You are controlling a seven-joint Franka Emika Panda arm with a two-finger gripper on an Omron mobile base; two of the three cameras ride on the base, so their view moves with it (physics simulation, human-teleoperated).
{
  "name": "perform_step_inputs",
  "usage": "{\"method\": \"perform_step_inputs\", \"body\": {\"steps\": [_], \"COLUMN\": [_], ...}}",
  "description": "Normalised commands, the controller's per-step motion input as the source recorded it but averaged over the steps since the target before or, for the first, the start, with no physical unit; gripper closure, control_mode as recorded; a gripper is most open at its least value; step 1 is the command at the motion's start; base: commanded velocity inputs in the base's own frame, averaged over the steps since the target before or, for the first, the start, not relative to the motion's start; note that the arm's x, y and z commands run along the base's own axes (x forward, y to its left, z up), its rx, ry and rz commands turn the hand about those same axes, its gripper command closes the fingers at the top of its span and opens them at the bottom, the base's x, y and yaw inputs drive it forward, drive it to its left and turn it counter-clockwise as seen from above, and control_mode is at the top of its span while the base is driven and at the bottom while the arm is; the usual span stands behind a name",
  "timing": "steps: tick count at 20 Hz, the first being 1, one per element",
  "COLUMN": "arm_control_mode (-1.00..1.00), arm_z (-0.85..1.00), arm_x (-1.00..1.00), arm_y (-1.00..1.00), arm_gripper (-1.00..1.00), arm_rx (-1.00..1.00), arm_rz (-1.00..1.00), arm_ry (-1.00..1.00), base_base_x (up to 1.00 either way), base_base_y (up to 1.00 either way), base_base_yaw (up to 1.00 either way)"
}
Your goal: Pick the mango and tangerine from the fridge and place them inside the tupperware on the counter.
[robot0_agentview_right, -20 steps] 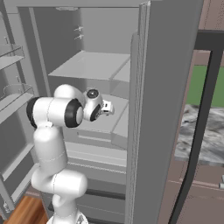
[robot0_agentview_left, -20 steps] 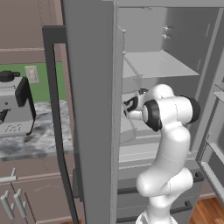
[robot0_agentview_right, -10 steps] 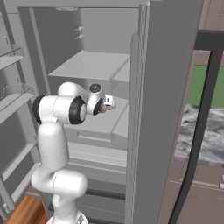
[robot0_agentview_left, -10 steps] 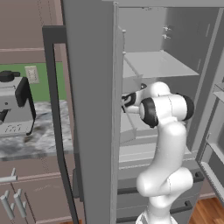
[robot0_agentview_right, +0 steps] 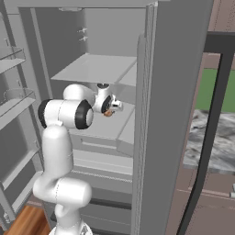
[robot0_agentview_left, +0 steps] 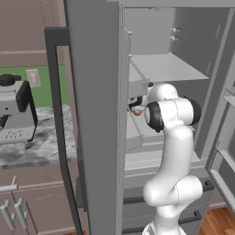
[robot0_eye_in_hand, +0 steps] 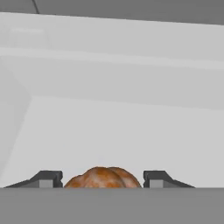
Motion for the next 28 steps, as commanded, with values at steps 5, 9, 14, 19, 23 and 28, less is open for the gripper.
{"method": "perform_step_inputs", "body": {"steps": [5, 9, 14, 19, 23, 28], "arm_control_mode": [-1.00, -1.00, -1.00, -1.00, -1.00, -1.00], "arm_z": [-0.21, 0.20, 0.65, 0.92, 1.00, 0.96], "arm_x": [-0.88, -1.00, -1.00, -1.00, -1.00, -1.00], "arm_y": [-0.06, -0.25, -0.18, -0.05, 0.00, 0.00], "arm_gripper": [1.00, 1.00, 1.00, 1.00, 1.00, 1.00], "arm_rx": [0.00, 0.00, 0.00, 0.00, 0.00, 0.00], "arm_rz": [0.00, 0.00, 0.00, 0.00, 0.00, 0.00], "arm_ry": [-0.02, -0.15, -0.15, -0.04, 0.00, 0.00], "base_base_x": [0.00, 0.00, 0.00, 0.00, 0.00, 0.00], "base_base_y": [0.00, 0.00, 0.00, 0.00, 0.00, 0.00], "base_base_yaw": [0.00, 0.00, 0.00, 0.00, 0.00, 0.00]}}
